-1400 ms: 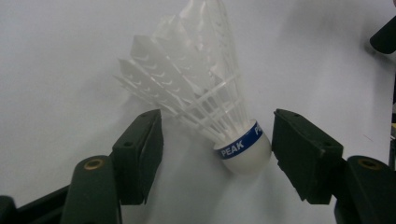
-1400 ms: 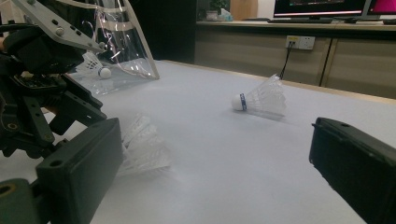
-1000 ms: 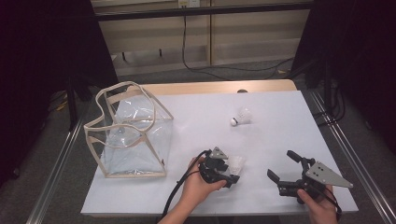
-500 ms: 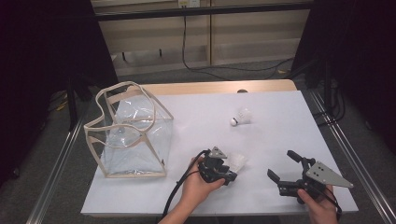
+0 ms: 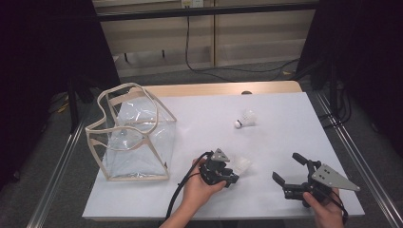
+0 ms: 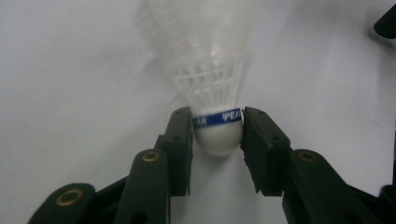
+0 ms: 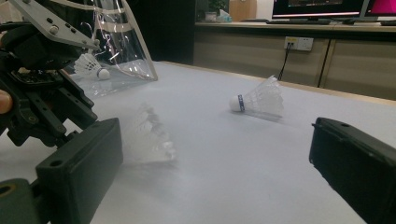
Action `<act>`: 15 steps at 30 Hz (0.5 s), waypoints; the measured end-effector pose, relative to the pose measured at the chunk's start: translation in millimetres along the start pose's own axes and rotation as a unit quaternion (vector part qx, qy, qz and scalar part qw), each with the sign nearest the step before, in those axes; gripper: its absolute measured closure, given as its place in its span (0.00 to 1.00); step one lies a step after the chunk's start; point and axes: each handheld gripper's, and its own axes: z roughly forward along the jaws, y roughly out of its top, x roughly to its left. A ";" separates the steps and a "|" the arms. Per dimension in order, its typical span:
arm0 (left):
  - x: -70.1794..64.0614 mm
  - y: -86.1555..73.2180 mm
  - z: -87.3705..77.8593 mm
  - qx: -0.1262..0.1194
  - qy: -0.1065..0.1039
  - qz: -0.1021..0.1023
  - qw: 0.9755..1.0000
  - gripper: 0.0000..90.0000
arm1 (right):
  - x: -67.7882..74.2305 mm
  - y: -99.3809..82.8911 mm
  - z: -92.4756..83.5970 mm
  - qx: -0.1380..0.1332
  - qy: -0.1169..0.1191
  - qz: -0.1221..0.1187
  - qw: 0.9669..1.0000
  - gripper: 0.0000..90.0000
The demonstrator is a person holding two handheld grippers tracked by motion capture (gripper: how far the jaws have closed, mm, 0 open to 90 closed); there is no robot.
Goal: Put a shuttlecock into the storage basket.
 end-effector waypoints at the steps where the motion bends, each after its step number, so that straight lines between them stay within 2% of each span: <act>1: -0.5 -0.1 -0.7 -0.002 -0.001 -0.001 1.000 0.73 | 0.0 0.0 0.0 0.000 0.000 0.000 1.000 0.03; 6: 0.6 -0.5 -3.0 0.005 0.002 0.000 1.000 0.73 | 0.2 -0.1 0.2 0.001 0.000 0.000 1.000 0.03; 11: 2.0 -0.1 -1.6 -0.001 0.002 -0.002 1.000 0.71 | 0.1 0.0 0.0 0.000 0.001 0.000 1.000 0.03; 15: 1.9 0.1 1.5 0.005 0.005 0.008 1.000 0.70 | 0.1 -0.1 0.3 0.001 0.001 0.000 1.000 0.03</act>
